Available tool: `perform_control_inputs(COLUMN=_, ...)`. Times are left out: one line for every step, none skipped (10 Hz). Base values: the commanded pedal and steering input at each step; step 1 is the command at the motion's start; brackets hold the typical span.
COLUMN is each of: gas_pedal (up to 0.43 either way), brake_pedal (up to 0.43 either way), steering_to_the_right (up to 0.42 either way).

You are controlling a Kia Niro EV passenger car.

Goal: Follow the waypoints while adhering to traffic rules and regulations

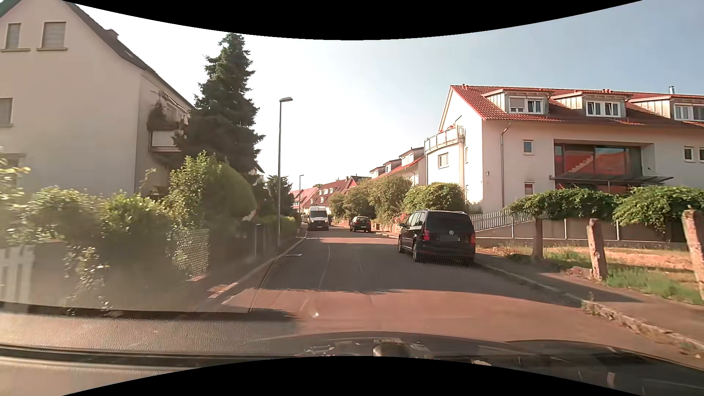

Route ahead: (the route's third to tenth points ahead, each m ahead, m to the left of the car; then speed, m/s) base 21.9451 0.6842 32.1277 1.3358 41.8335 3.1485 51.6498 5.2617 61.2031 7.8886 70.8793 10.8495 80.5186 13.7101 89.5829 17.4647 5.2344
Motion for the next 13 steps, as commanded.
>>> perform_control_inputs(gas_pedal=0.079, brake_pedal=0.0, steering_to_the_right=0.001)
perform_control_inputs(gas_pedal=0.067, brake_pedal=0.0, steering_to_the_right=-0.004)
perform_control_inputs(gas_pedal=0.067, brake_pedal=0.0, steering_to_the_right=-0.008)
perform_control_inputs(gas_pedal=0.028, brake_pedal=0.0, steering_to_the_right=-0.008)
perform_control_inputs(gas_pedal=0.028, brake_pedal=0.0, steering_to_the_right=-0.008)
perform_control_inputs(gas_pedal=0.028, brake_pedal=0.0, steering_to_the_right=-0.012)
perform_control_inputs(gas_pedal=0.028, brake_pedal=0.0, steering_to_the_right=-0.017)
perform_control_inputs(gas_pedal=0.028, brake_pedal=0.0, steering_to_the_right=-0.022)
perform_control_inputs(gas_pedal=0.028, brake_pedal=0.0, steering_to_the_right=-0.028)
perform_control_inputs(gas_pedal=0.028, brake_pedal=0.0, steering_to_the_right=-0.027)
perform_control_inputs(gas_pedal=0.028, brake_pedal=0.0, steering_to_the_right=-0.022)
perform_control_inputs(gas_pedal=0.028, brake_pedal=0.0, steering_to_the_right=-0.019)
perform_control_inputs(gas_pedal=0.028, brake_pedal=0.0, steering_to_the_right=-0.019)
